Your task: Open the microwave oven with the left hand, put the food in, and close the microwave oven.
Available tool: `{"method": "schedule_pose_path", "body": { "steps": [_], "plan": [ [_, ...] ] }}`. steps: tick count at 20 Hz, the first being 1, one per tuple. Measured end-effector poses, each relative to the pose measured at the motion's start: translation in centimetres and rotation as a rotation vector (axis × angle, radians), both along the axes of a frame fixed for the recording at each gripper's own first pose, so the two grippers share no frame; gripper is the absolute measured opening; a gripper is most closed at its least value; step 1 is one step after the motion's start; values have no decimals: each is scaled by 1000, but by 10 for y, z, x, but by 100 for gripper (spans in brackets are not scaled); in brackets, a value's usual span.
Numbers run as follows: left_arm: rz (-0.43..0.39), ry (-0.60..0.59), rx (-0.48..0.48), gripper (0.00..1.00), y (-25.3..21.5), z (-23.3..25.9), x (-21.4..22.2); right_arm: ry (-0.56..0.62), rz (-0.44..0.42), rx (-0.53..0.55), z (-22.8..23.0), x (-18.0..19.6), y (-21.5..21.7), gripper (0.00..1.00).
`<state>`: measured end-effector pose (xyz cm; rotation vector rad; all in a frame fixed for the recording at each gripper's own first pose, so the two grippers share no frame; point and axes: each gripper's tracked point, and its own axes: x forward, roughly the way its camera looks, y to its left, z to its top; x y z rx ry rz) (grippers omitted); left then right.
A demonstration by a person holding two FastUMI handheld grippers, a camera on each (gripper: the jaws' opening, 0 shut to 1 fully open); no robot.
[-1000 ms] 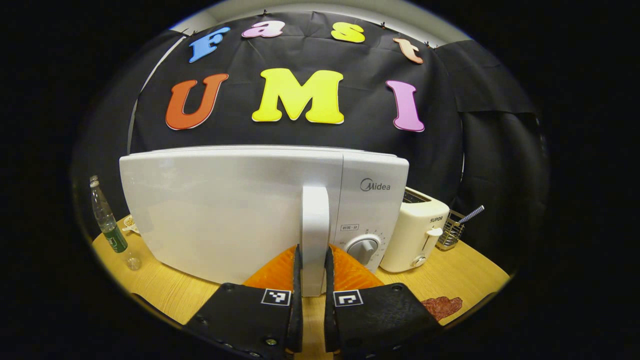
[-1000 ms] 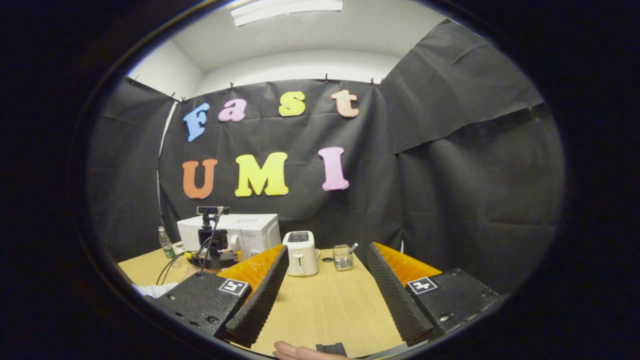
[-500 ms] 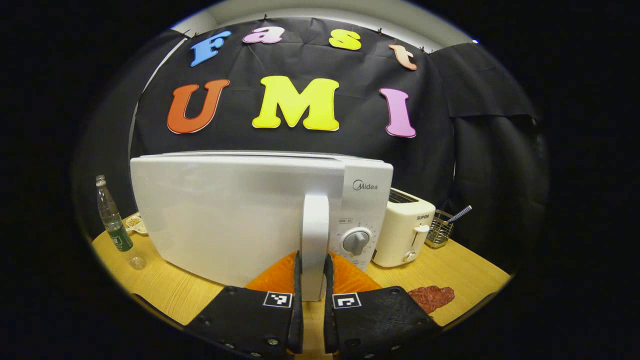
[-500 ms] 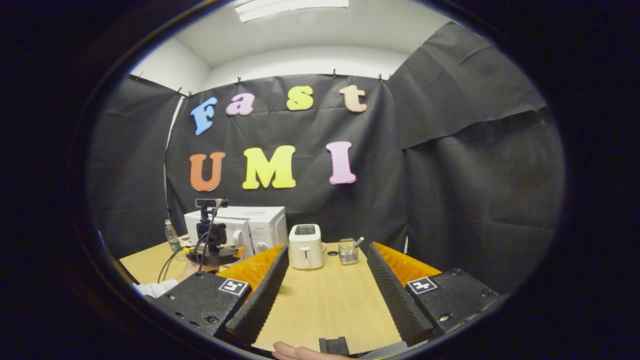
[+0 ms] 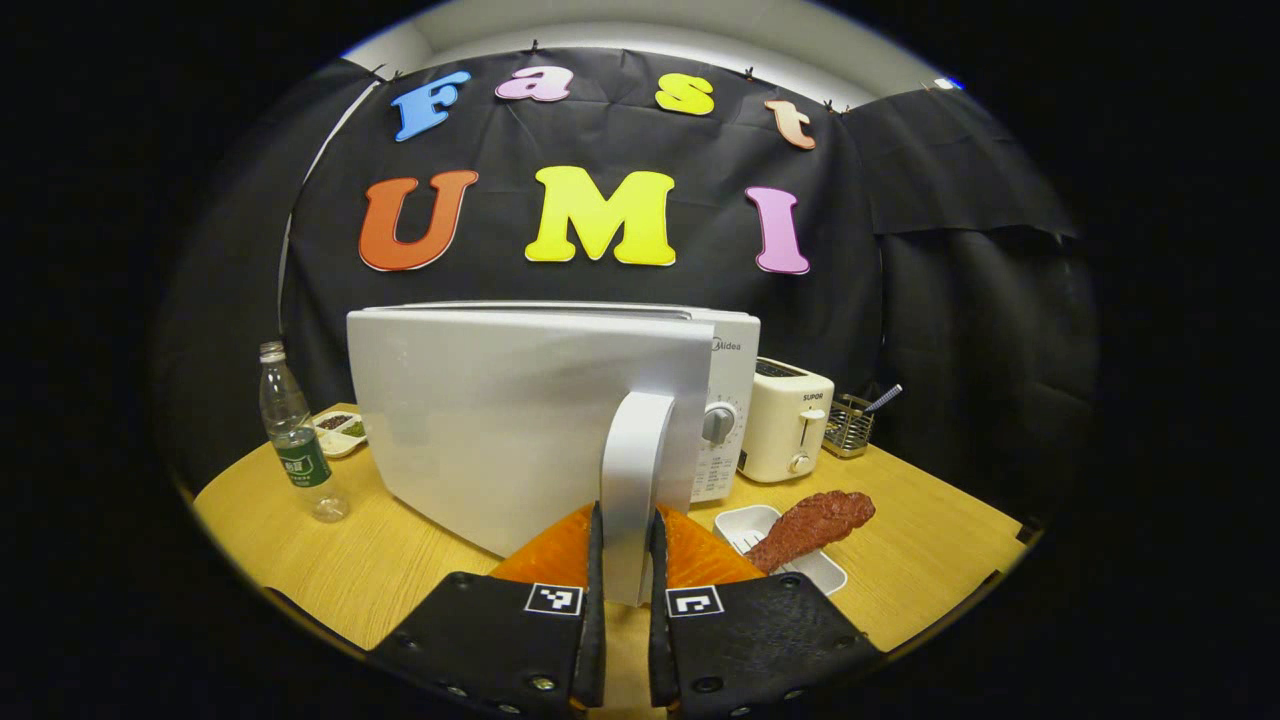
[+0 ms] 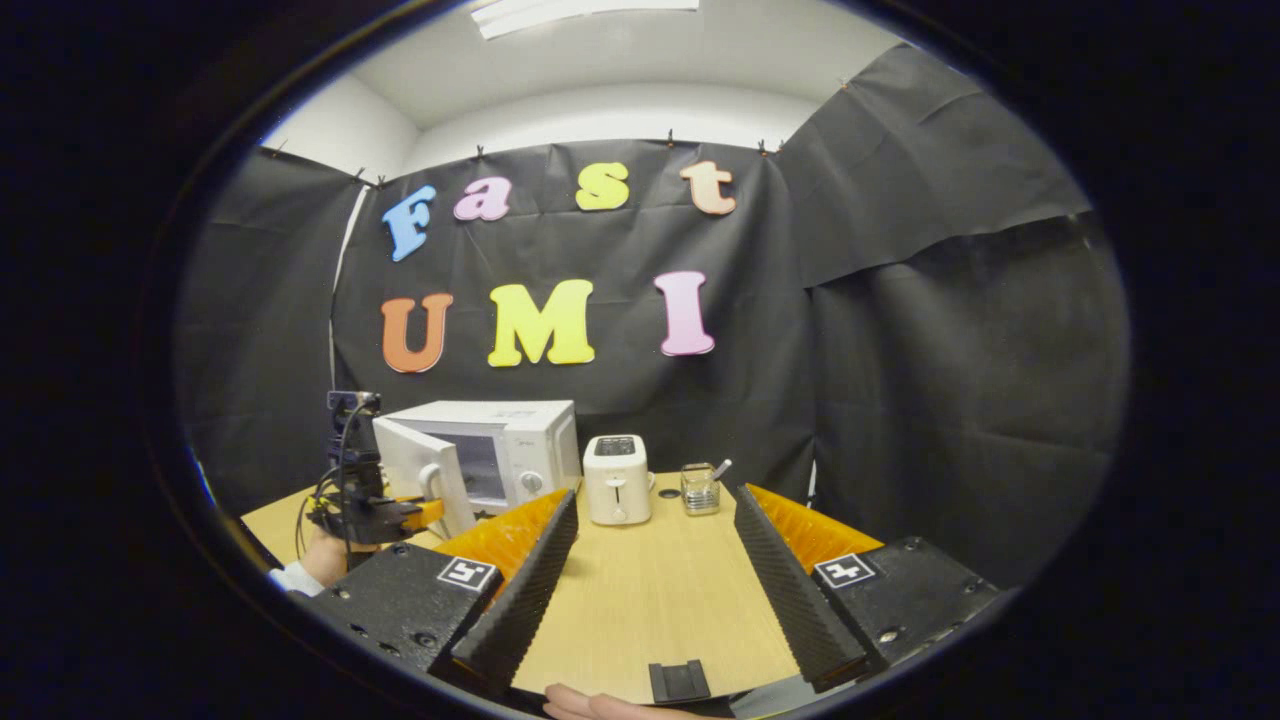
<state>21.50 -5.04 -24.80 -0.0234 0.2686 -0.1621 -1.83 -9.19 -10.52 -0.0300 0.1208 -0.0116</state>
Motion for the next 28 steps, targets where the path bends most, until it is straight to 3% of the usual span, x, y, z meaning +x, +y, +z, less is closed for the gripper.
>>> {"method": "schedule_pose_path", "body": {
  "steps": [1, 7, 12, 14, 15, 16, 17, 18, 23, 24, 25, 28],
  "plan": [
    [4, 1, 2, 16, 8, 0, -10, -1, 9, 3, 0, -1, 5, 100],
    [53, 3, 26, 16, 68, 2, -61, 7, 46, -2, -6, 0, 32, 100],
    [140, 24, 60, 24, 138, -9, -117, 28, 85, -15, -17, 3, 55, 100],
    [178, 18, 73, 47, 168, -4, -146, 39, 97, -21, -23, 4, 62, 100],
    [200, 11, 75, 72, 180, -1, -158, 45, 102, -25, -26, 4, 65, 100],
    [231, -3, 71, 79, 193, 7, -169, 55, 108, -26, -29, 6, 70, 100],
    [248, -12, 64, 92, 200, 14, -179, 65, 112, -26, -34, 8, 72, 90],
    [262, -22, 61, 90, 205, 22, -184, 78, 118, -23, -37, 11, 76, 100],
    [286, -80, 74, 91, 209, 58, -195, 121, 152, -28, -45, 27, 90, 100],
    [279, -85, 68, 92, 205, 64, -195, 125, 153, -34, -46, 34, 90, 90],
    [273, -90, 61, 92, 201, 70, -194, 134, 153, -39, -48, 41, 90, 100],
    [260, -118, 68, 91, 192, 92, -188, 177, 154, -47, -60, 70, 87, 100]
  ]
}}
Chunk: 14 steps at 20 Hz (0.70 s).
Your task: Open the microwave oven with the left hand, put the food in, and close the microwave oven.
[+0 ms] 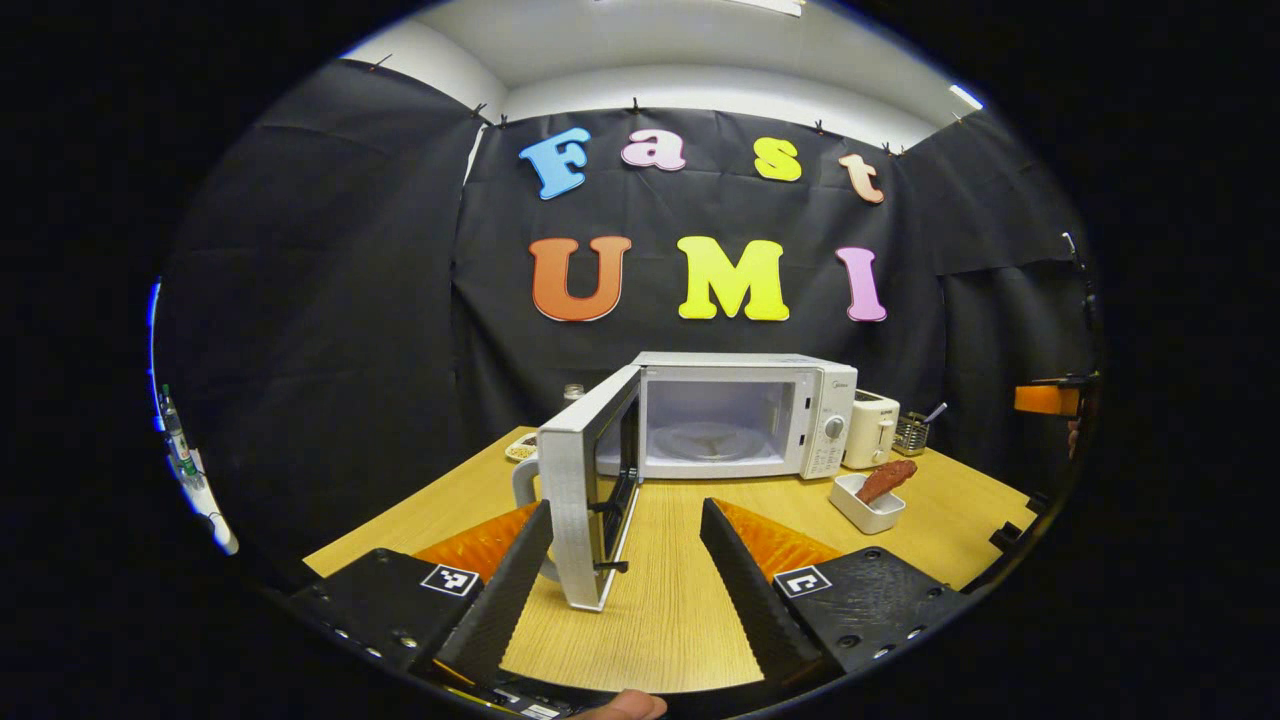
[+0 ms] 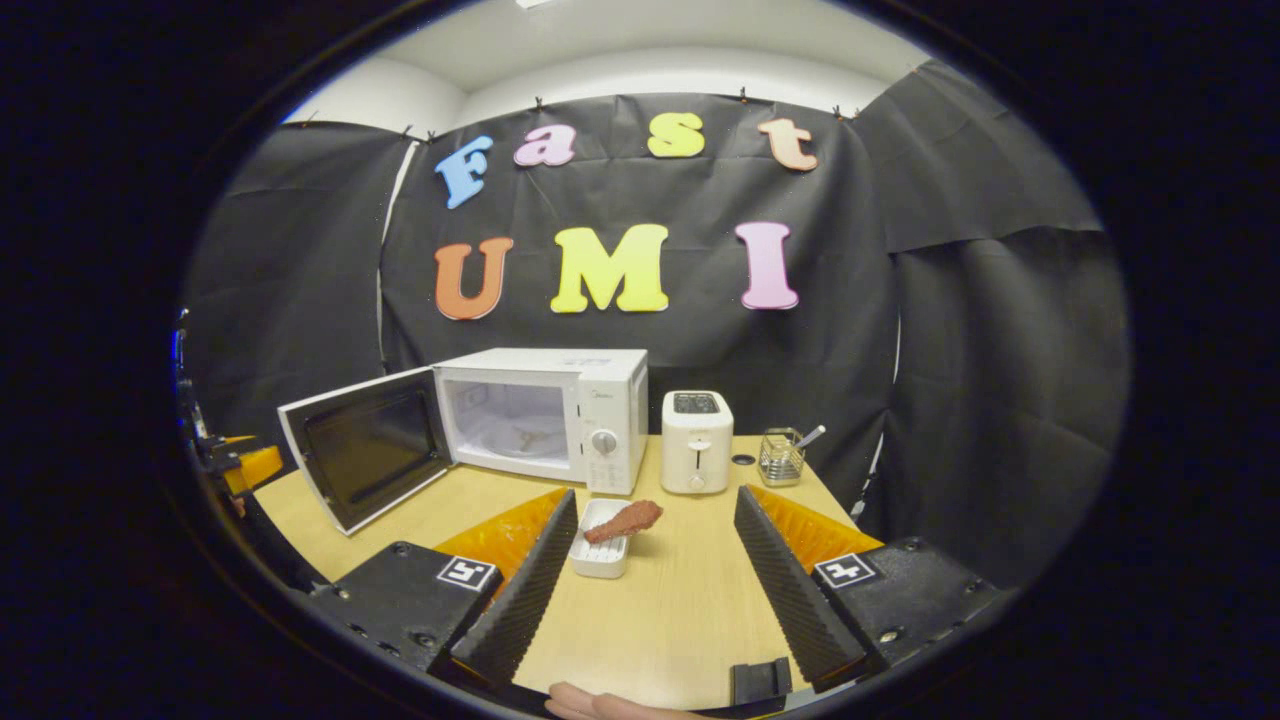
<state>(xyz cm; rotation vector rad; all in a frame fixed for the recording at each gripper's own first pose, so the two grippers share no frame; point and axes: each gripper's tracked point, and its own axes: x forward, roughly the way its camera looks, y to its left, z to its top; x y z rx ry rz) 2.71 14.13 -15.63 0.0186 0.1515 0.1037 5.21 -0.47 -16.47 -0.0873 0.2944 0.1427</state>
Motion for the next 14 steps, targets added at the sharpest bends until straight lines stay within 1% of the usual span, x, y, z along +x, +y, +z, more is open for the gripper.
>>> {"method": "schedule_pose_path", "body": {
  "steps": [1, 2, 5, 7, 9, 10, 11, 12, 13, 14],
  "plan": [
    [3, -14, 12, 91, -2, 9, 2, 21, 5, -3, -6, 9, 0, 90],
    [5, -25, 21, 91, -3, 17, 5, 45, 11, -4, -12, 20, -1, 100],
    [-22, -42, 39, 91, -18, 36, 15, 126, 37, 6, -37, 50, 1, 100],
    [-25, -52, 52, 92, -24, 48, 22, 199, 78, 20, -55, 70, 6, 100],
    [-28, -66, 61, 92, -28, 58, 31, 259, 98, 38, -69, 90, 6, 100],
    [-23, -70, 67, 92, -28, 61, 35, 290, 106, 49, -75, 102, 6, 91],
    [-17, -70, 73, 82, -29, 63, 41, 321, 118, 63, -83, 113, 6, 100],
    [-13, -68, 79, 100, -31, 65, 44, 357, 132, 77, -90, 123, 7, 100],
    [-9, -69, 86, 92, -33, 66, 48, 395, 146, 100, -99, 131, 8, 100],
    [-3, -69, 92, 92, -34, 68, 54, 436, 160, 137, -106, 138, 9, 100]
  ]
}}
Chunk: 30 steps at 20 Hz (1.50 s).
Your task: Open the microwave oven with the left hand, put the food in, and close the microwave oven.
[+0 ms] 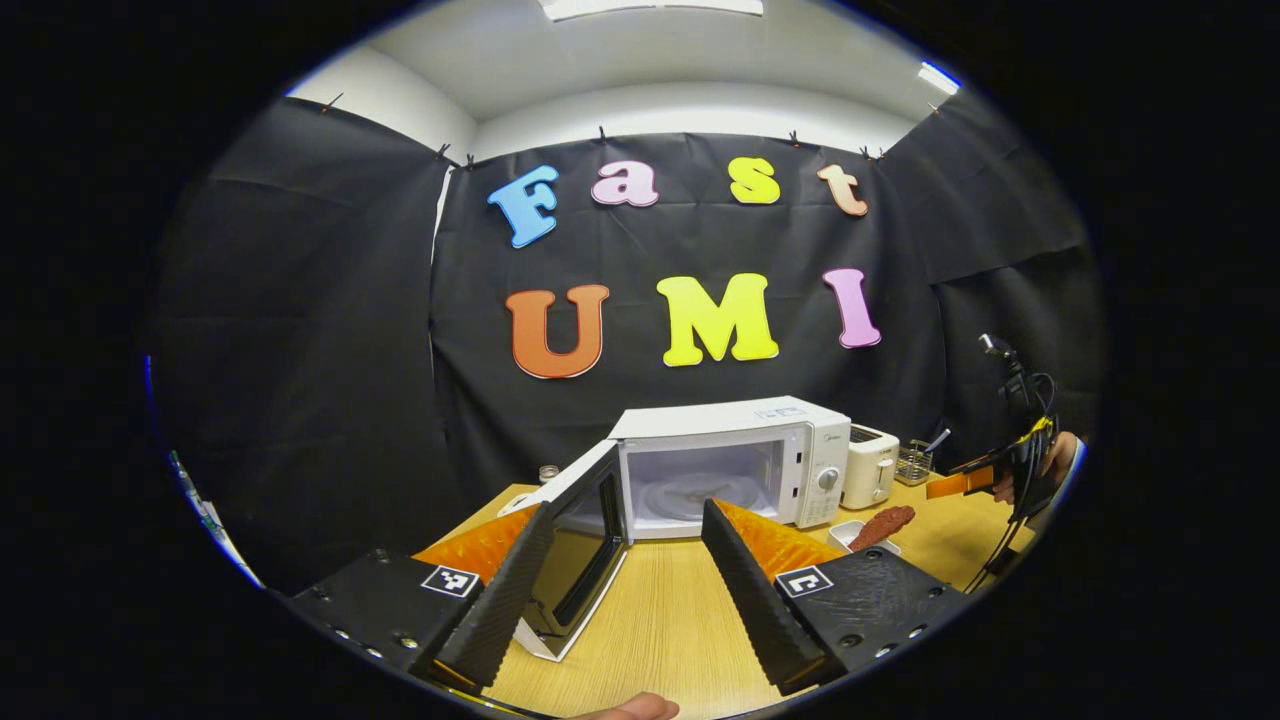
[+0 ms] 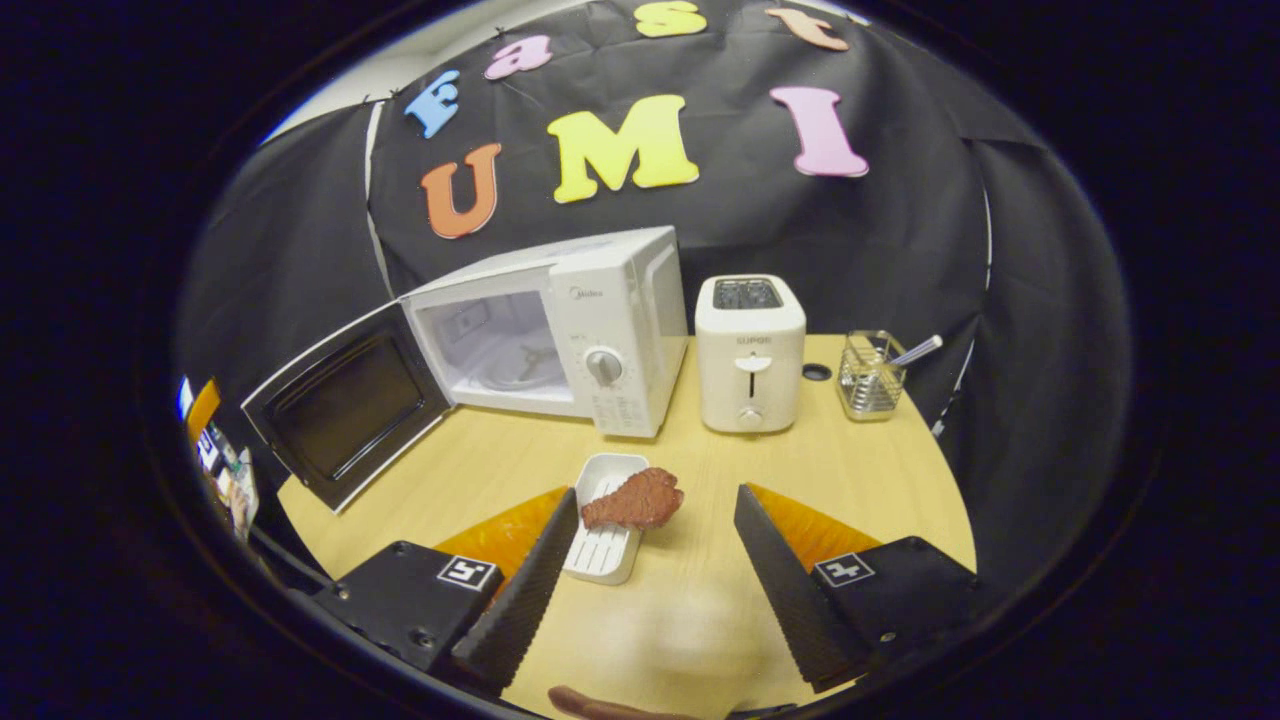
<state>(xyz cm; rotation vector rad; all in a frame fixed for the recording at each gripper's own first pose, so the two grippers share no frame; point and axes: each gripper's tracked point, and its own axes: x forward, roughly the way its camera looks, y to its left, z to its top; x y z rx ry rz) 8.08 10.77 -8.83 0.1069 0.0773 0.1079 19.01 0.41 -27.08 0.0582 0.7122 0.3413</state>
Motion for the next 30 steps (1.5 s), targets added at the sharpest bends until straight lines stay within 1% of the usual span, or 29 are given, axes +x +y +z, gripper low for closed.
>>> {"method": "schedule_pose_path", "body": {
  "steps": [2, 3, 4, 5, 6, 7, 8, 9, 10, 11, 12, 13, 16, 21, 22, 25, 27, 29, 30],
  "plan": [
    [12, -11, 5, 92, -2, 6, 9, 101, 5, 86, -20, 12, 3, 95],
    [13, -12, 1, 92, -4, 5, 13, 153, 3, 125, -30, 17, 5, 82],
    [14, -13, -4, 92, -8, 5, 16, 204, 2, 169, -39, 22, 7, 80],
    [13, -11, -6, 92, -8, 5, 20, 247, 5, 213, -46, 25, 11, 88],
    [12, -6, -2, 92, -9, 3, 21, 286, 7, 254, -51, 28, 15, 86],
    [19, -3, 5, 92, -7, 2, 20, 321, -3, 297, -57, 32, 17, 71],
    [27, -5, 9, 86, -6, 4, 19, 356, -2, 348, -61, 34, 21, 81],
    [30, -5, 12, 88, -4, 5, 20, 393, 11, 398, -64, 29, 27, 62],
    [36, -7, 14, 95, -3, 5, 21, 413, -19, 407, -68, 29, 23, 46],
    [39, -9, 14, 95, -1, 6, 19, 412, -38, 432, -66, 26, 24, 30],
    [37, -9, 15, 95, -1, 7, 19, 397, -24, 416, -65, 25, 24, 13],
    [36, -13, 16, 95, 0, 8, 17, 378, -12, 389, -59, 17, 22, 11],
    [29, -28, 10, 95, 3, 10, 12, 283, 9, 297, -39, 14, 28, 11],
    [10, -50, -12, 95, 8, 15, 2, 111, 51, 130, 6, -10, 45, 10],
    [9, -53, -20, 95, 9, 15, 1, 74, 51, 107, 14, -12, 50, 10],
    [-3, -64, -54, 95, 14, 16, -4, -57, 16, 40, 36, -14, 65, 10],
    [-8, -47, -92, 95, 19, 9, -7, -142, 2, -6, 47, -11, 77, 11],
    [-10, -37, -117, 95, 25, 6, -10, -200, -5, -32, 55, -9, 95, 10],
    [-6, -37, -123, 88, 30, 5, -11, -220, -6, -34, 55, -8, 105, 11]
  ]
}}
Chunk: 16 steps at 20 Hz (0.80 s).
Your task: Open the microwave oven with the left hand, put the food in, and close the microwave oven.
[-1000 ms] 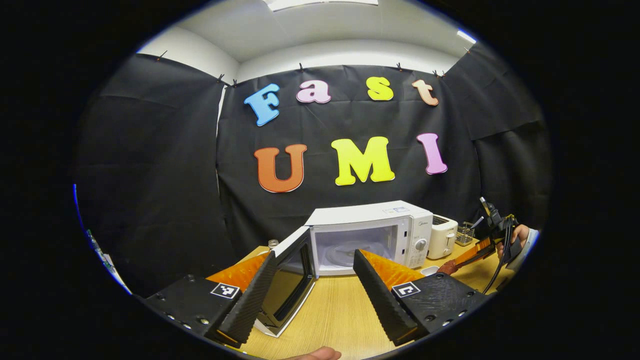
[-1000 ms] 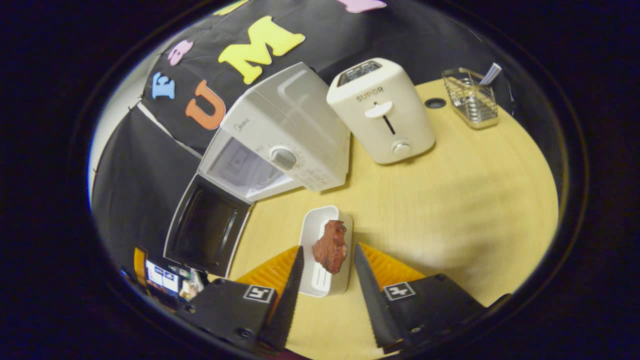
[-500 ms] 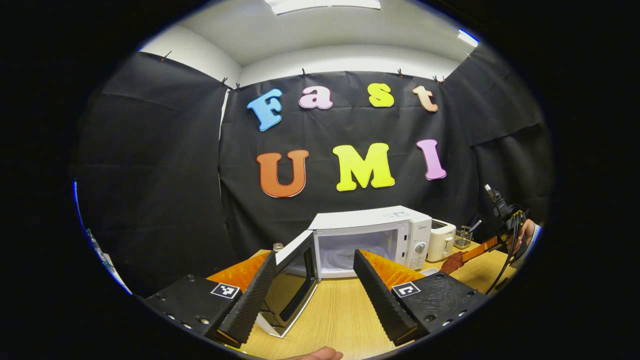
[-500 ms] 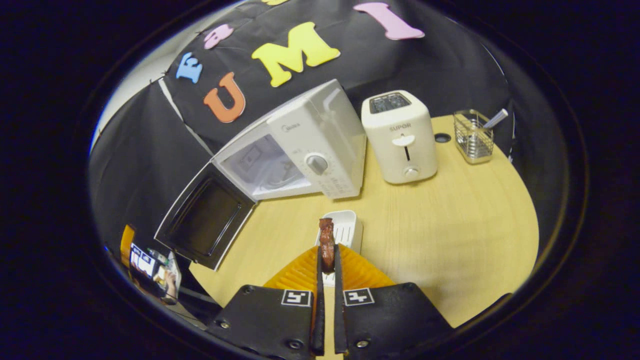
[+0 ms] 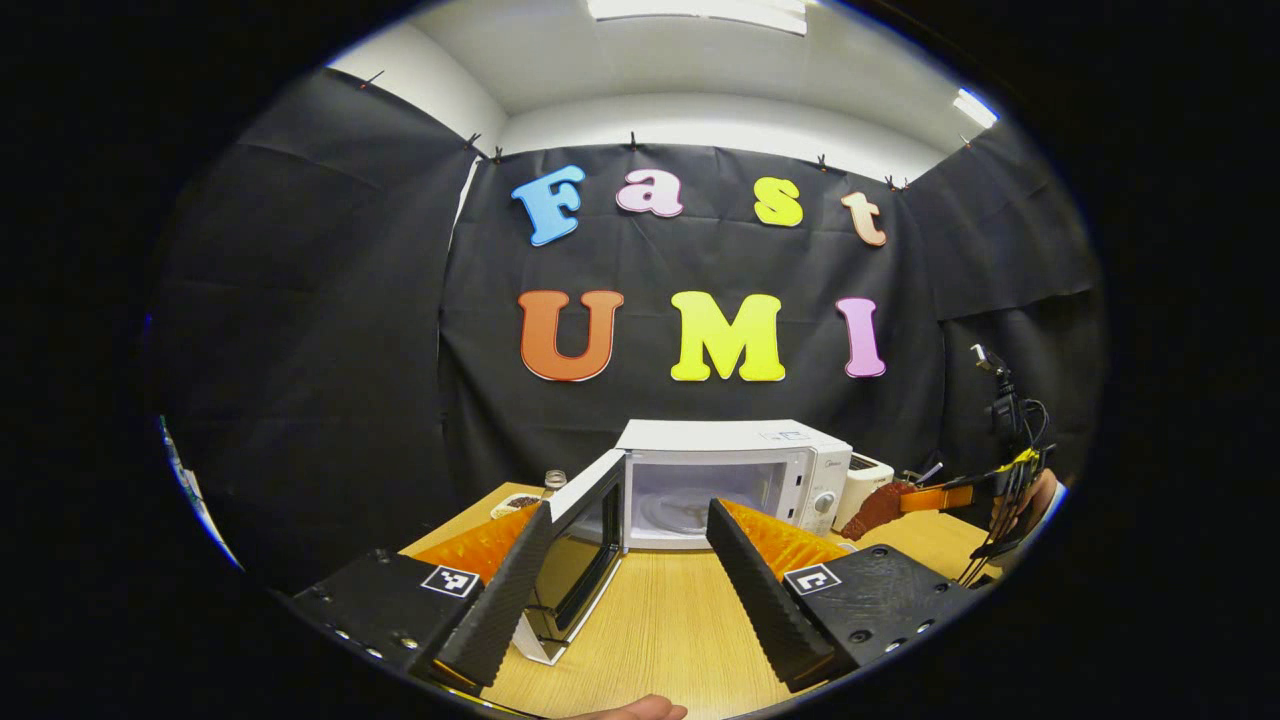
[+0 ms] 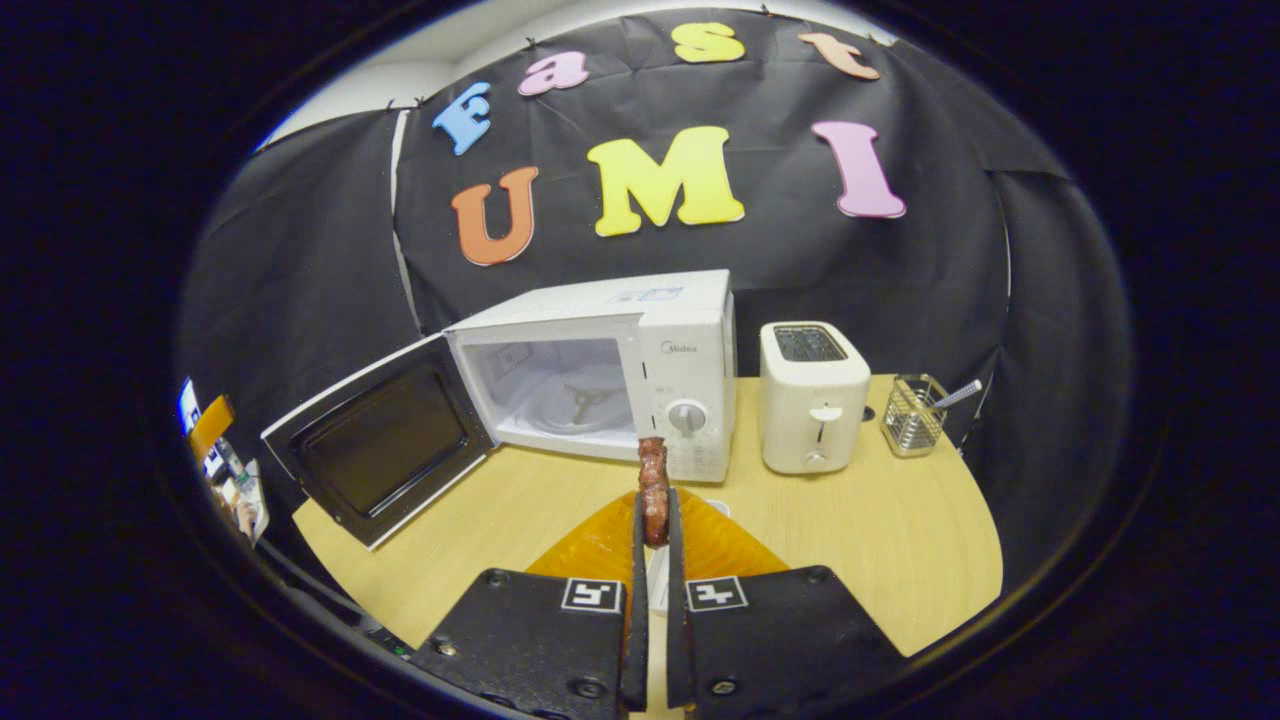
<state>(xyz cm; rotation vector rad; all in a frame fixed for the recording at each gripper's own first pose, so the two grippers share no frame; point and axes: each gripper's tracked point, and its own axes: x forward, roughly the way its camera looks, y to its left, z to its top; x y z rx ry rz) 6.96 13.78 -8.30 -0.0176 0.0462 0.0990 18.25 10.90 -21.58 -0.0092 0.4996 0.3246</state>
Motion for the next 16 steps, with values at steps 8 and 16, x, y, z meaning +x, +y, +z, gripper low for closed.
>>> {"method": "schedule_pose_path", "body": {
  "steps": [8, 16],
  "plan": [
    [25, -18, -1, 91, 30, -2, -16, -21, 30, 35, -22, 25, 94, 11],
    [44, -5, 10, 91, 53, -14, -12, -39, -8, 149, -50, 94, 172, 11]
  ]
}}
